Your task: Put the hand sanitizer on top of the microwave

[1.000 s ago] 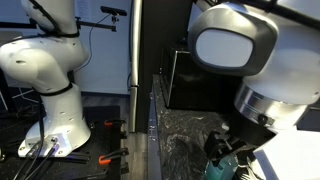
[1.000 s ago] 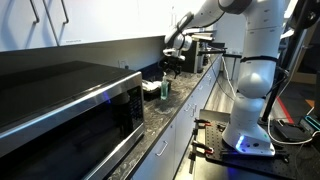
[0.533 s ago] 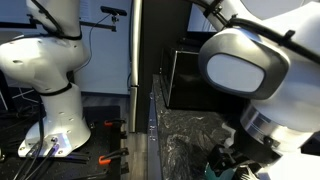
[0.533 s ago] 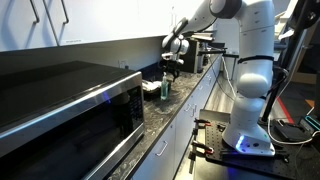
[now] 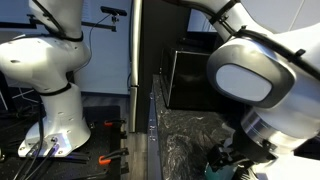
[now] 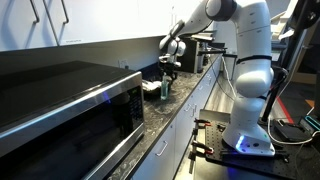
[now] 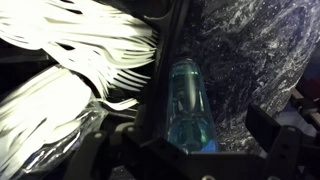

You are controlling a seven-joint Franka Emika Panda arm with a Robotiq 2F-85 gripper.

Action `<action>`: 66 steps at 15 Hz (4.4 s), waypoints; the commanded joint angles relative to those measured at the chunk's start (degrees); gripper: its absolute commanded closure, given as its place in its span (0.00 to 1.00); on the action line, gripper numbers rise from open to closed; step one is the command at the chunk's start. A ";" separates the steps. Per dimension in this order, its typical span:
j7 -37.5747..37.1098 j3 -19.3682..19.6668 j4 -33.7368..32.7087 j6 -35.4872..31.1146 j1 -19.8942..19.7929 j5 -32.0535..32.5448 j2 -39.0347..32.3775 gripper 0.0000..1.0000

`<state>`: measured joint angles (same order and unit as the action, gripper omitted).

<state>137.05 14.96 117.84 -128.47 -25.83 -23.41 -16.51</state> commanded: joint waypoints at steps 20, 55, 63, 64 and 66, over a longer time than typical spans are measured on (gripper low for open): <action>-10.85 -0.57 -0.05 6.43 -0.14 -0.89 4.16 0.78; -40.28 -6.85 3.63 9.93 16.12 10.93 17.94 0.78; -57.10 -13.05 7.73 8.77 23.25 22.10 26.92 0.78; -59.25 -13.18 8.96 8.71 23.44 23.69 29.04 0.78; -63.23 -13.32 11.52 8.61 23.87 26.72 33.41 0.78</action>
<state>79.19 1.83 123.87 -118.80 -2.41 -0.74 8.44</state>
